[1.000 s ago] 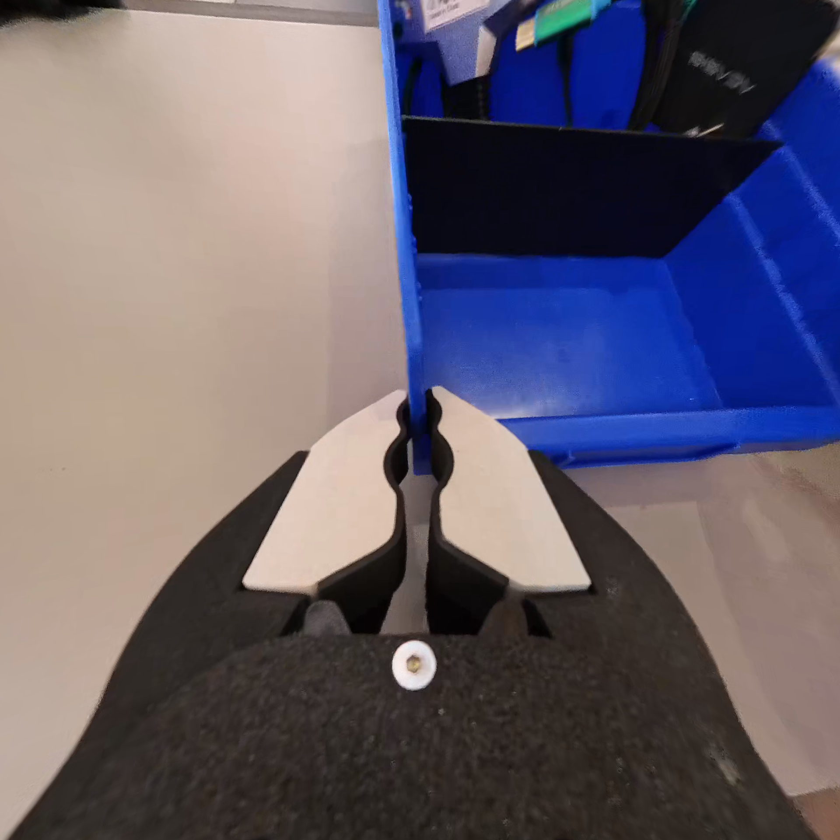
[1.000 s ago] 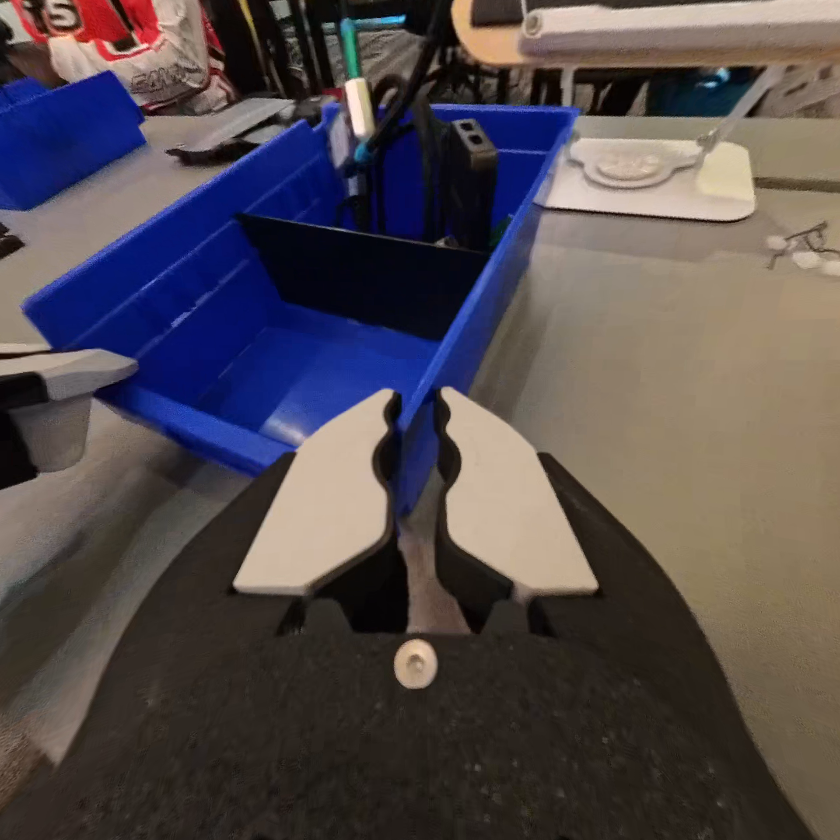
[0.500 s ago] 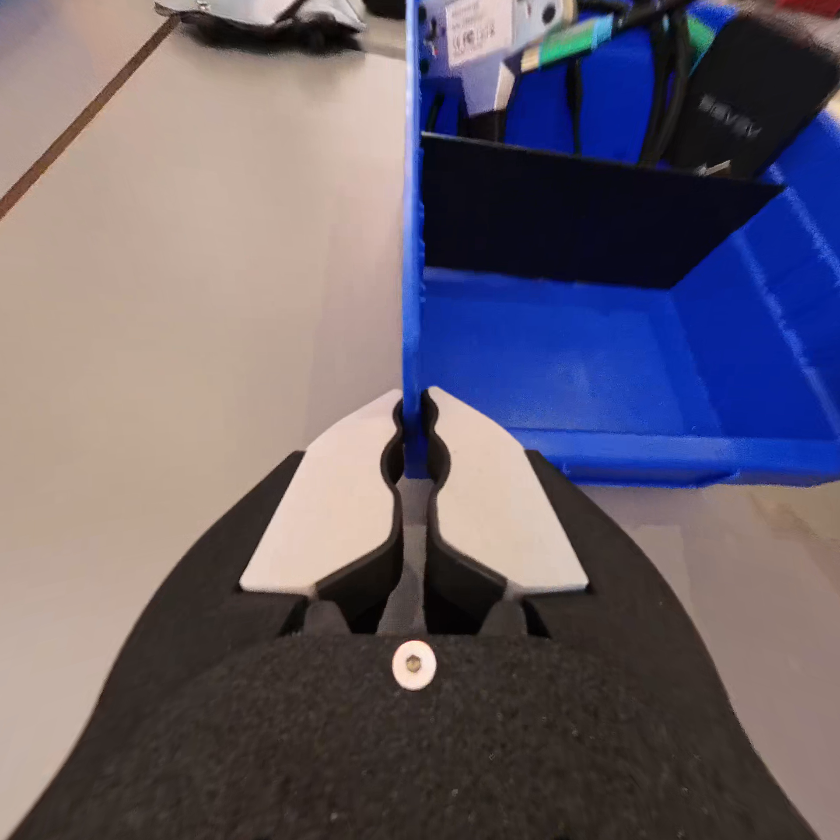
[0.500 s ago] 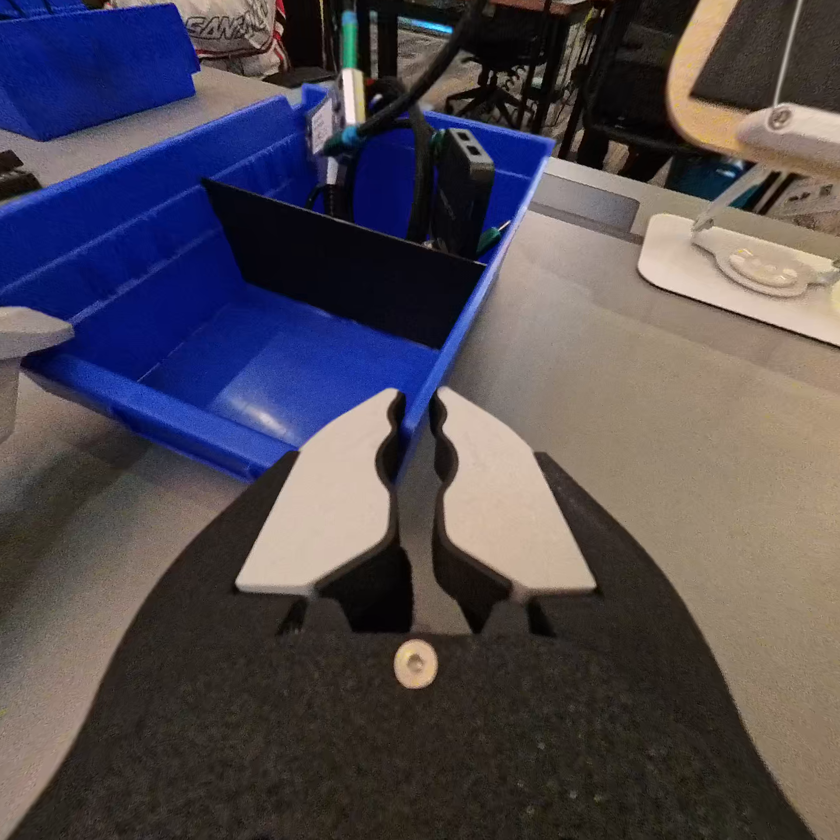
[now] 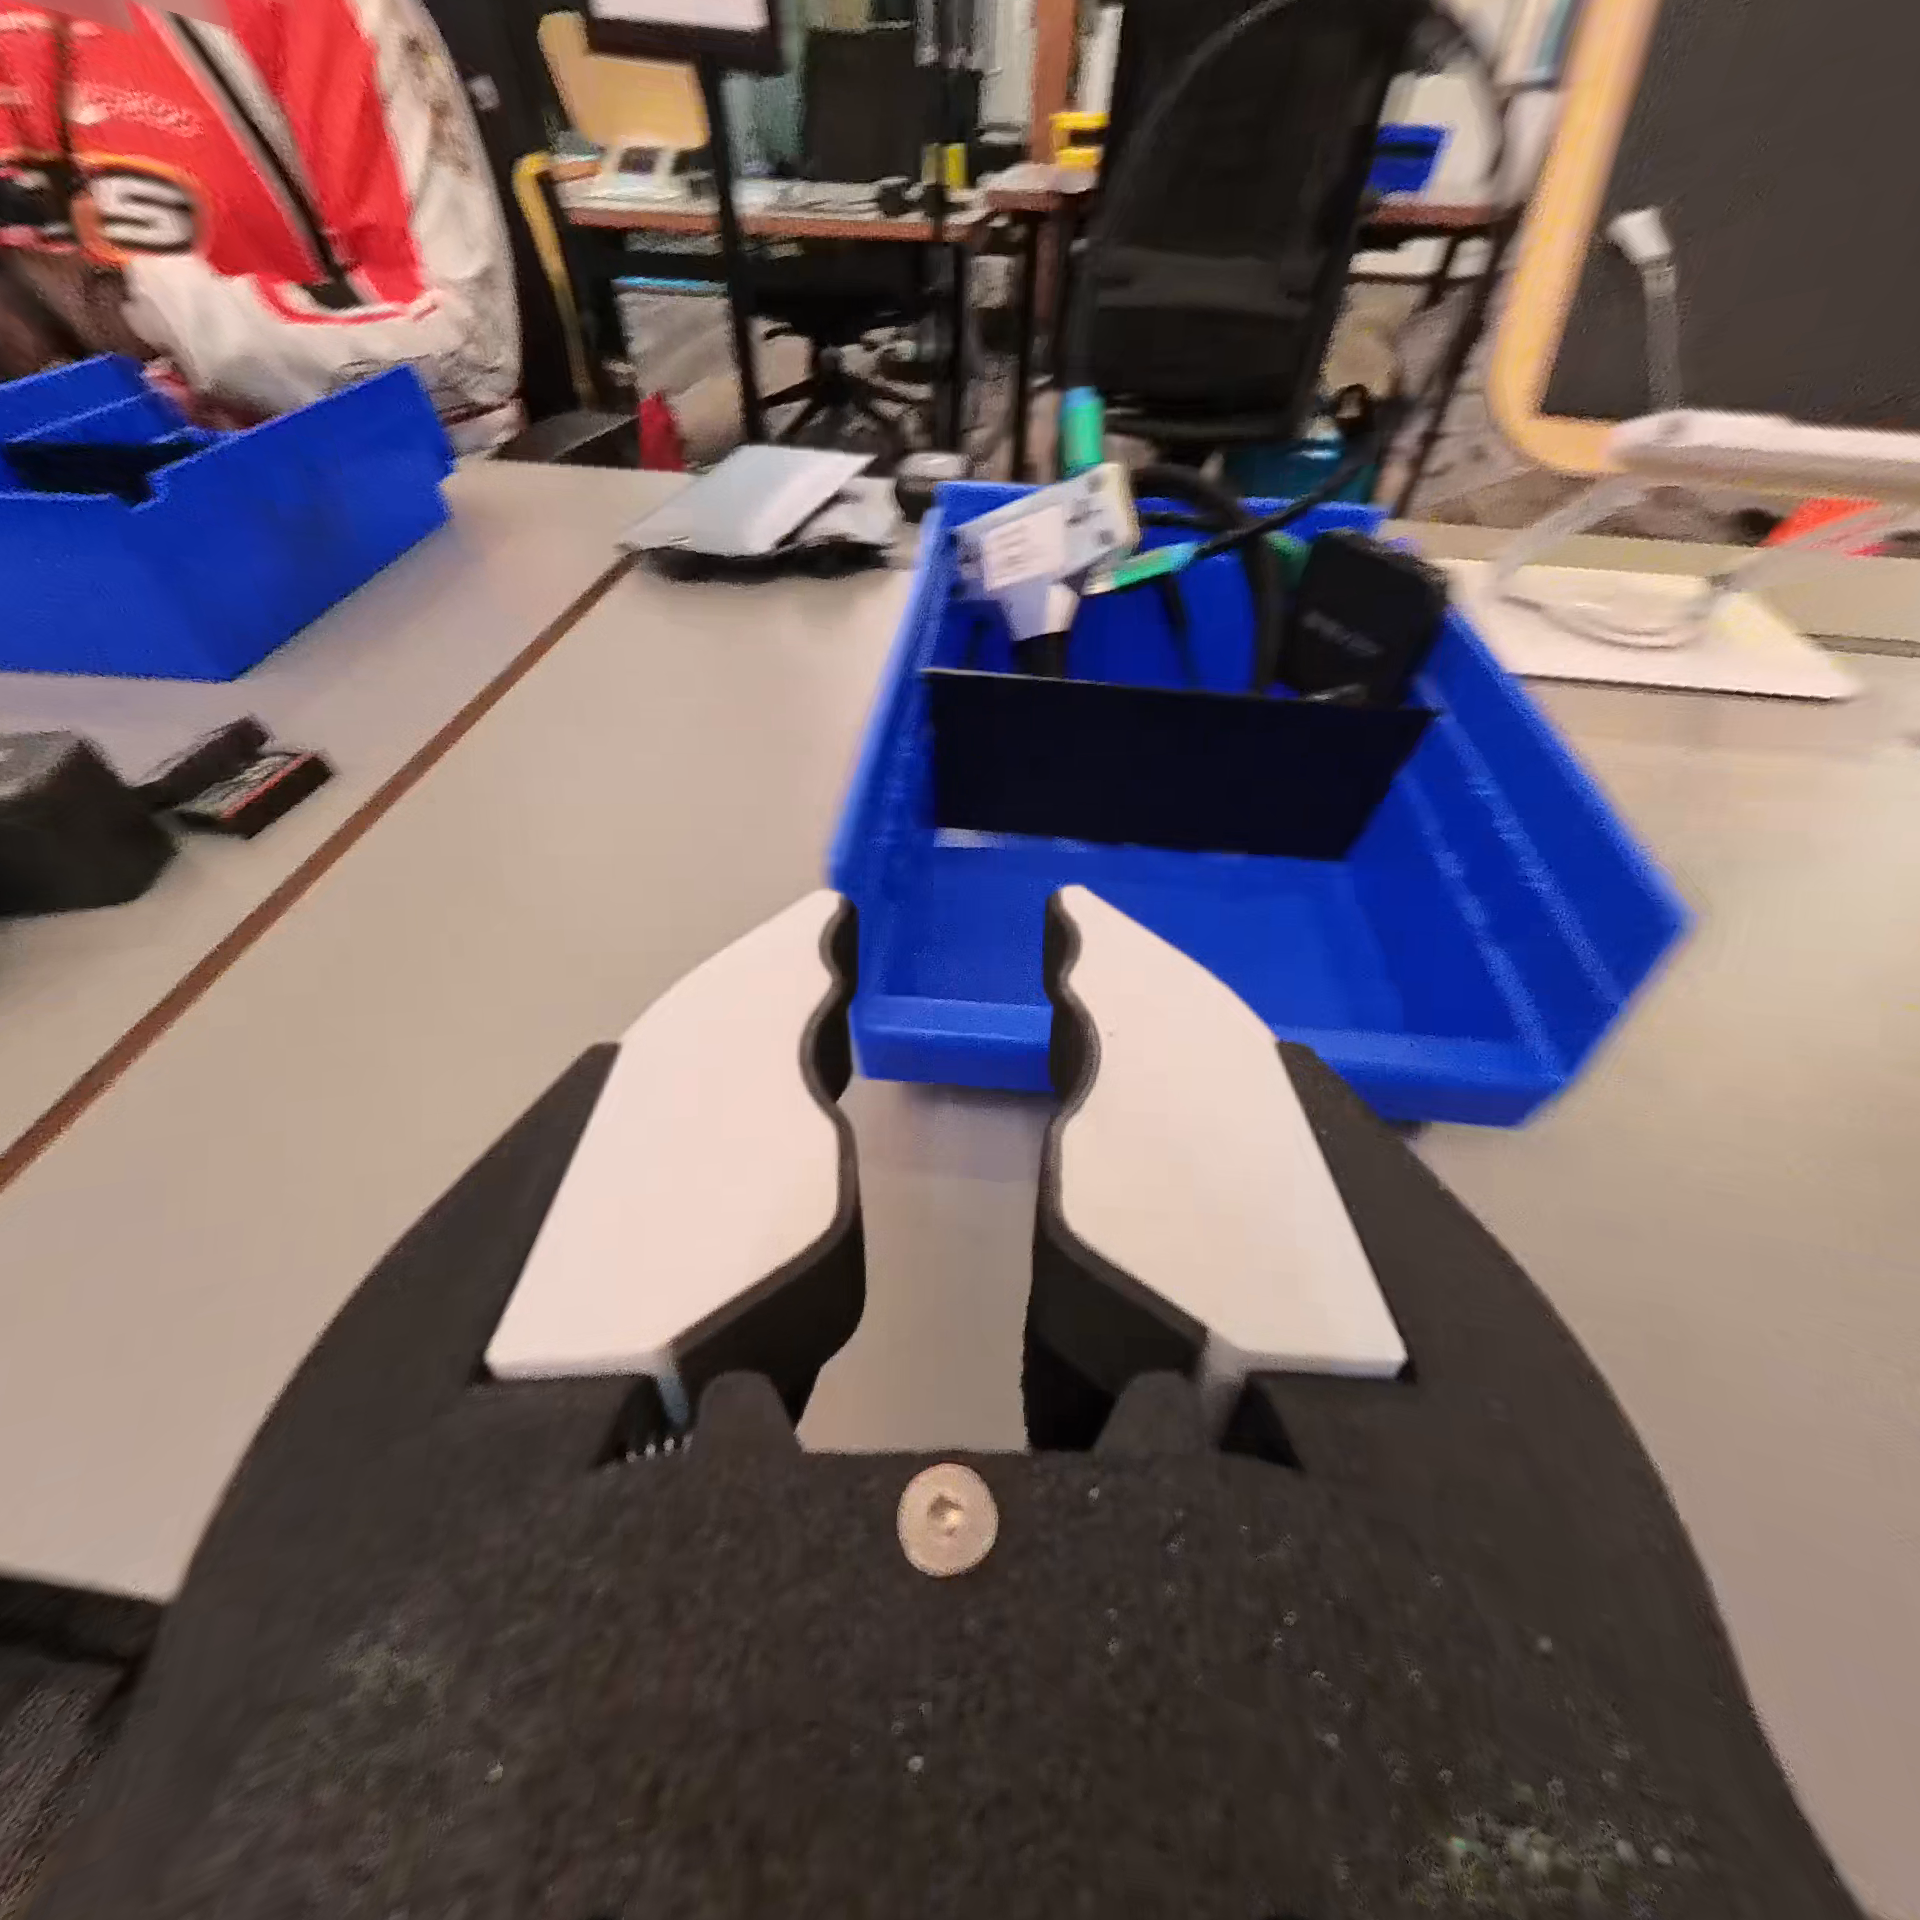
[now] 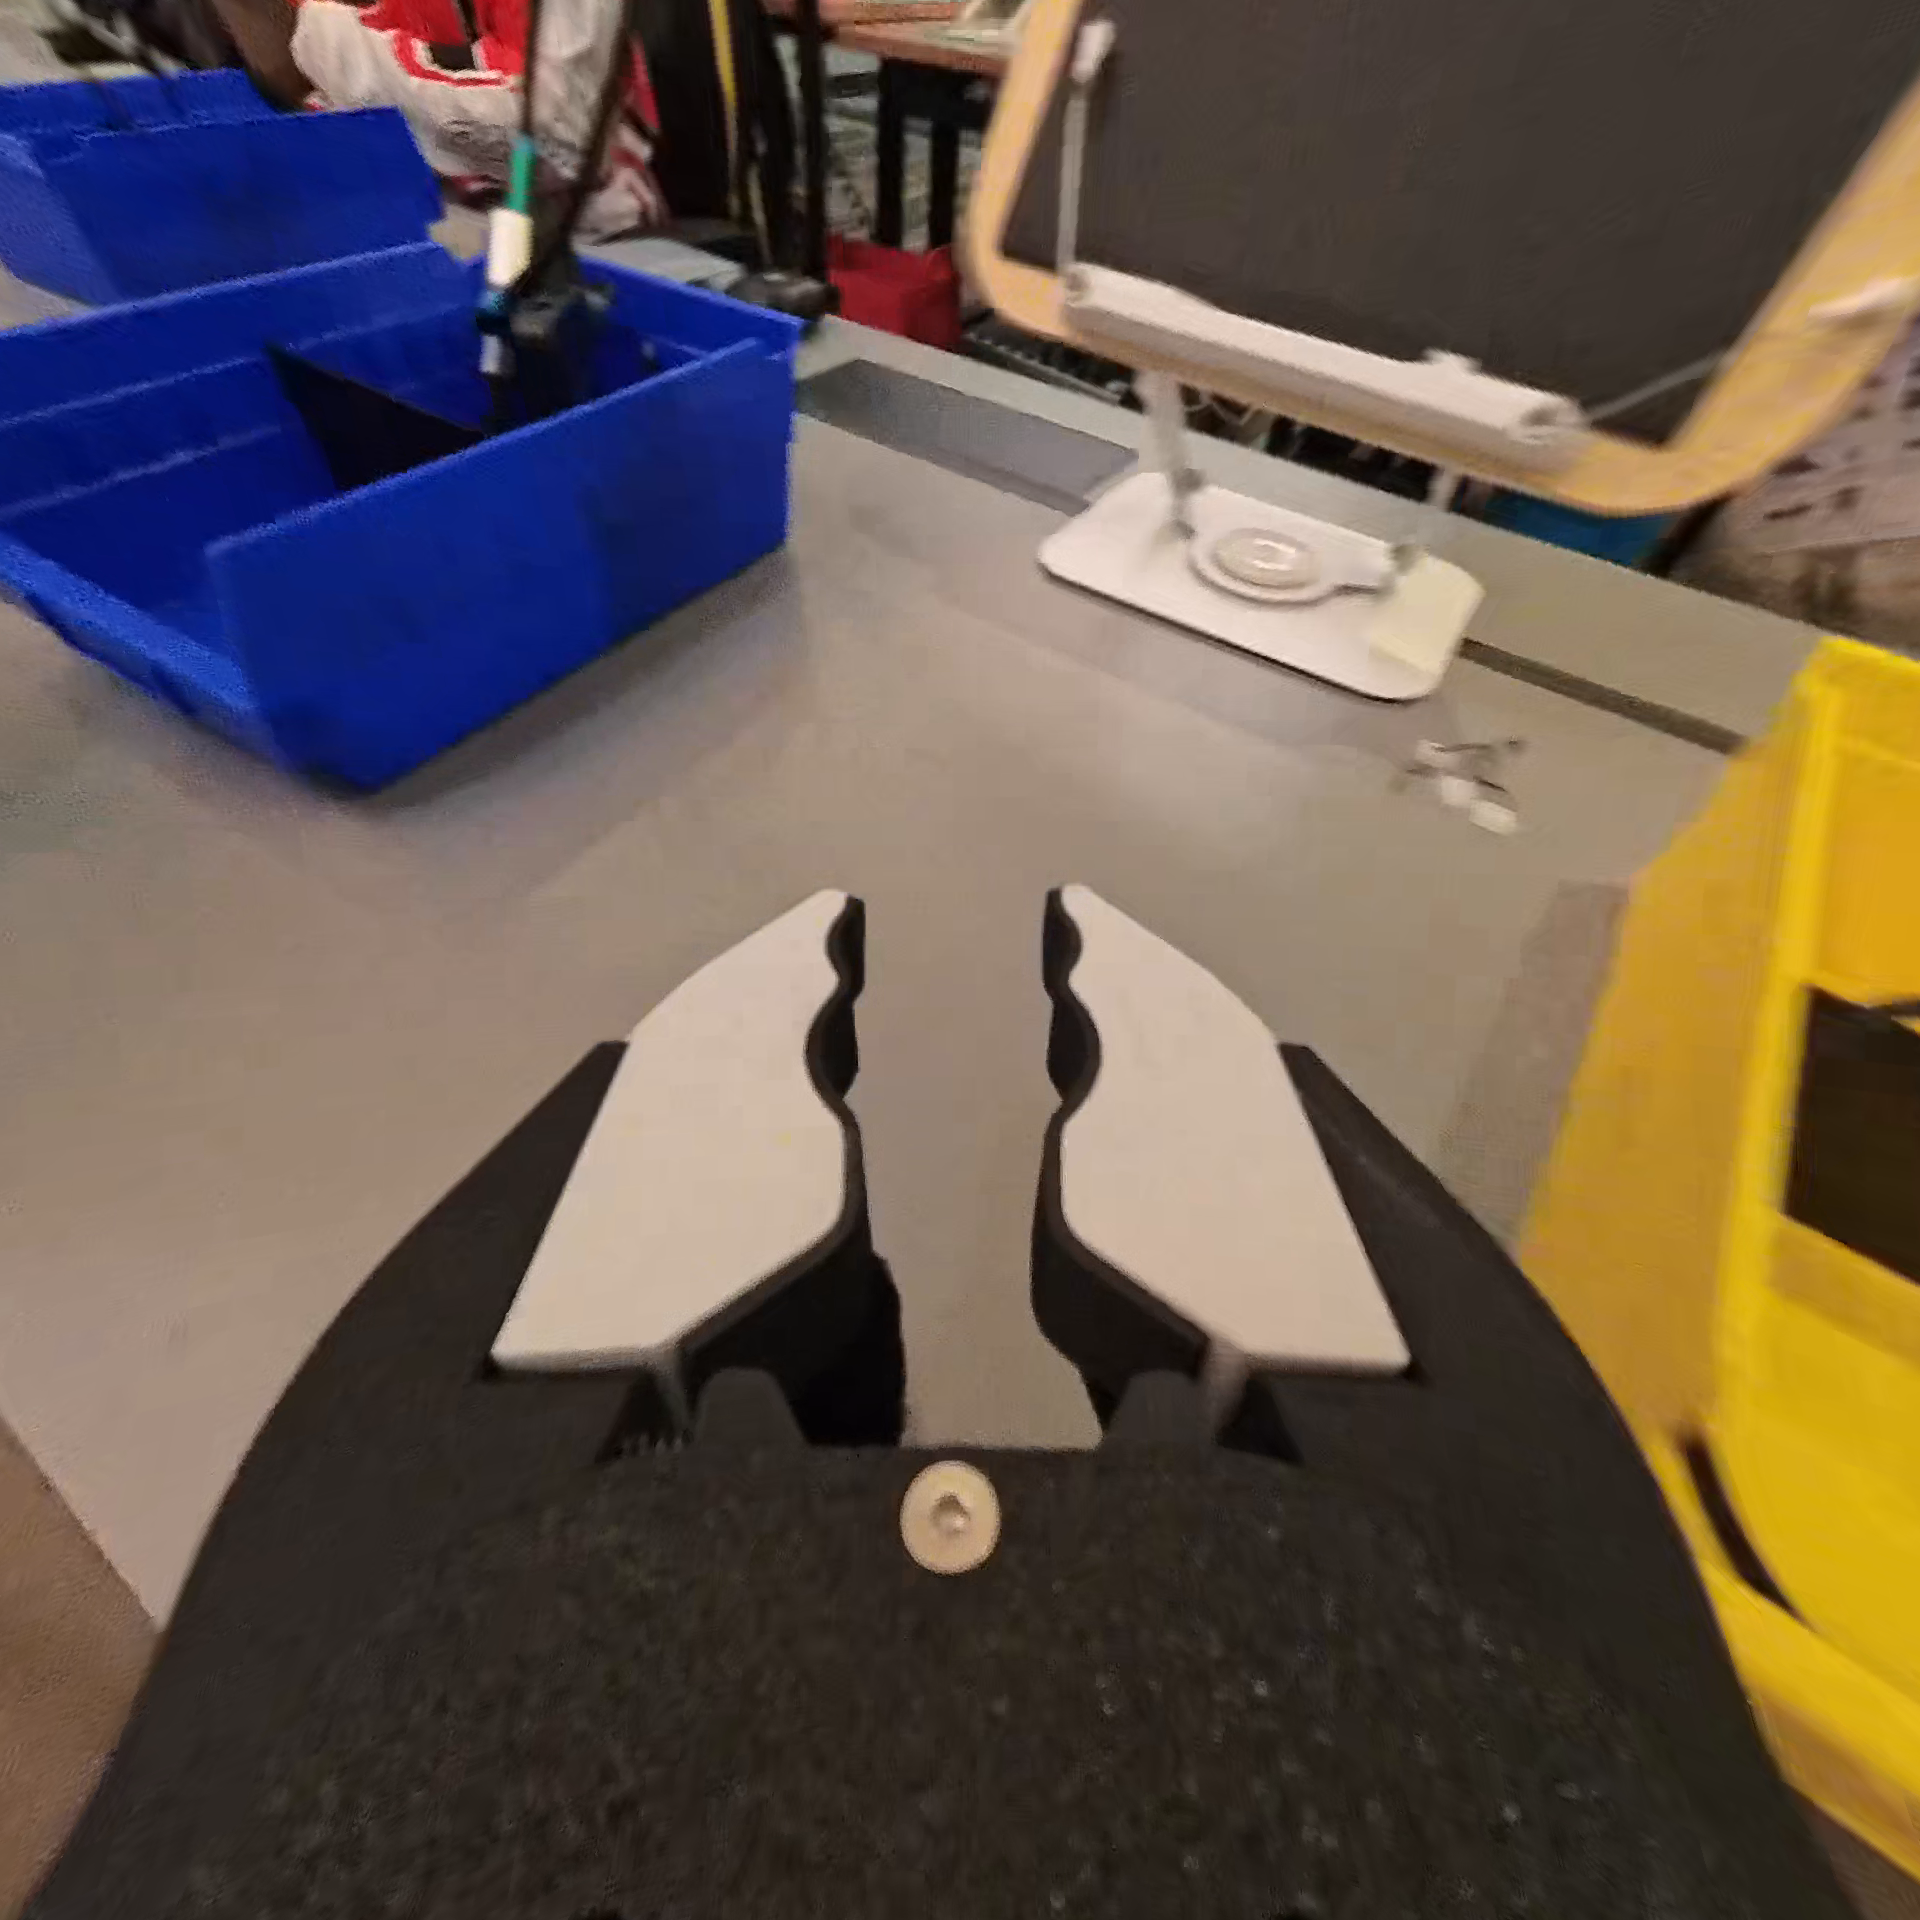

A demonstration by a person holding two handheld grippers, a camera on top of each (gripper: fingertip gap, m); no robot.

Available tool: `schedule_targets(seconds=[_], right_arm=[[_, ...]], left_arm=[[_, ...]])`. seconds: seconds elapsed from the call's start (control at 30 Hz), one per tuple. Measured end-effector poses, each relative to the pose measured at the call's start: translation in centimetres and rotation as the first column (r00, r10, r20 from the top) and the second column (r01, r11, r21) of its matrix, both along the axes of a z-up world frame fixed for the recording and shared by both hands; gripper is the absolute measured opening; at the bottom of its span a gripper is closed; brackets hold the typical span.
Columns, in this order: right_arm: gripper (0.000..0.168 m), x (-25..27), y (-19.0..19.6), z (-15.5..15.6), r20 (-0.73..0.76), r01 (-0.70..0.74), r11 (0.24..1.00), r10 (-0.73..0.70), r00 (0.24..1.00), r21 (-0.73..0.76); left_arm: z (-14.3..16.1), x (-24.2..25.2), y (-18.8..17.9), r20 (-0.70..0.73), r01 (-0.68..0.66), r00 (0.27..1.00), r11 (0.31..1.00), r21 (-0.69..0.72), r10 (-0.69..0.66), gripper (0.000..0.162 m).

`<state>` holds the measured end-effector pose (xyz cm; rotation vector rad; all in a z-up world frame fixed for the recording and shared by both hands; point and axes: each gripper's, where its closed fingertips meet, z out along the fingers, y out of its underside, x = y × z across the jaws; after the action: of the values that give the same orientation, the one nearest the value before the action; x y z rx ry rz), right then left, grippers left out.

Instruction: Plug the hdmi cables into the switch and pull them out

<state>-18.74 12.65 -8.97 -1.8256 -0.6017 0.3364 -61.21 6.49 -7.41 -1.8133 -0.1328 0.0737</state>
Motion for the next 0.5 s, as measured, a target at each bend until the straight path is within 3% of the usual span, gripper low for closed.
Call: schedule_targets(seconds=[0.13, 0.27, 0.37, 0.5], right_arm=[[0.034, 12.4, -2.0, 0.6, -0.030, 0.151, 0.985, -0.149, 0.988, 0.079], [0.036, 21.9, -3.5, -2.4, -0.052, 0.372, 0.928, -0.370, 0.928, 0.033], [0.033, 24.9, -3.4, -3.0, -0.066, 0.430, 0.903, -0.429, 0.901, 0.005], [0.034, 24.3, -3.0, -4.7, -0.049, 0.409, 0.910, -0.413, 0.909, -0.071]], left_arm=[[-1.7, 7.8, -0.4, 0.088, 0.222, 0.971, 0.975, 0.001, -0.221, 0.039], [-3.1, 14.1, 0.1, 0.157, 0.410, 0.902, 0.912, -0.024, -0.402, 0.039], [-4.9, 15.7, 0.5, 0.081, 0.453, 0.891, 0.884, -0.113, -0.446, 0.040], [-5.5, 15.9, 1.1, 0.009, 0.431, 0.900, 0.887, -0.165, -0.435, 0.039]])
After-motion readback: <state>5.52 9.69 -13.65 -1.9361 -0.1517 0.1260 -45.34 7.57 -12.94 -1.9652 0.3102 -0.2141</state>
